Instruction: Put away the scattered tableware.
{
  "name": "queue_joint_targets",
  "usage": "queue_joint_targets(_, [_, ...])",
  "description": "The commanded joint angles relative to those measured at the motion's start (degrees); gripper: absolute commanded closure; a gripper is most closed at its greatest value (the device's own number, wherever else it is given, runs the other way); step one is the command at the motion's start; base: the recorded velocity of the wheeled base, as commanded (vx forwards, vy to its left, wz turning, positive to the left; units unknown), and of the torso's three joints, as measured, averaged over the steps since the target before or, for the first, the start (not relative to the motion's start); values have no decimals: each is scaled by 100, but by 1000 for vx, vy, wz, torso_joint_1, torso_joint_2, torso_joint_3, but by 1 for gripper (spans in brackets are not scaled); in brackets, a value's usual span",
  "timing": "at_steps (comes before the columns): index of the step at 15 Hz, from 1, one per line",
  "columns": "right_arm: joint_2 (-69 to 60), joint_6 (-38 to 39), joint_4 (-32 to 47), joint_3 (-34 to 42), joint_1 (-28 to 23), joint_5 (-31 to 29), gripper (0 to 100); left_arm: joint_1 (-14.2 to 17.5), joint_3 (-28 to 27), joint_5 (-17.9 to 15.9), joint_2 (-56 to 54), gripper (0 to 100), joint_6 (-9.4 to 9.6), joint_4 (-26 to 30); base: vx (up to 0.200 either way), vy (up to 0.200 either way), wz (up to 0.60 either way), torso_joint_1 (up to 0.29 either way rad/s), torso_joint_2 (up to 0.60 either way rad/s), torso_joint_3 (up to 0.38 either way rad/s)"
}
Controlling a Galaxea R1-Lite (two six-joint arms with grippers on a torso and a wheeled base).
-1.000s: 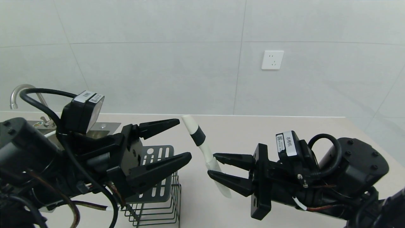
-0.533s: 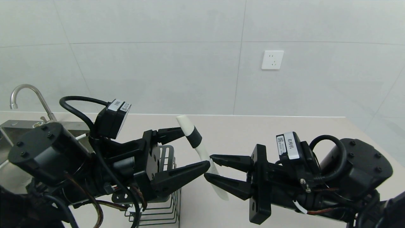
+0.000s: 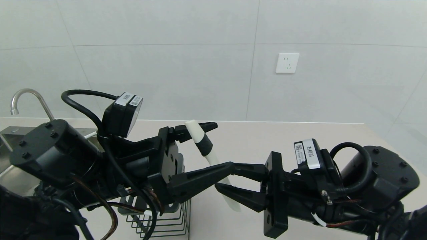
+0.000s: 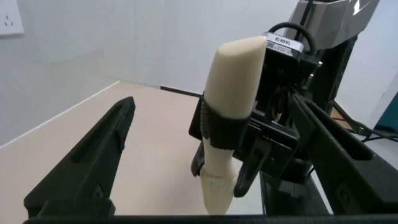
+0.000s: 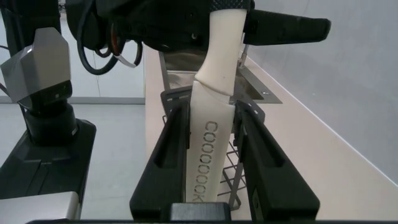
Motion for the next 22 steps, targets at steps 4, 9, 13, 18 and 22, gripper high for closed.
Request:
queue_joint_targets(4, [-22,-1,-6,-157,20,3,100,-64,-70,2,-21,100,-4,-3,0,0,0,0,0,0])
queue_joint_targets(9, [-22,7,-6,-122,12,-15,0,-73,-70,2,-30,100,14,-3,0,0,0,0,0,0])
queue_joint_targets(13, [-119,-1,-6,124,12,-41,0,-64,-61,10,-39,100,40,-3,0,0,0,0,0,0])
queue_joint_targets(18, [-1508,43,-6,950,-243,-270,0,-11,-70,344,-83,100,260,-3,0,0,0,0,0,0])
queue_joint_targets(22, [-3380,87,-6,2198,-1676,-560,100,24,-79,881,-197,100,348,-3,0,0,0,0,0,0])
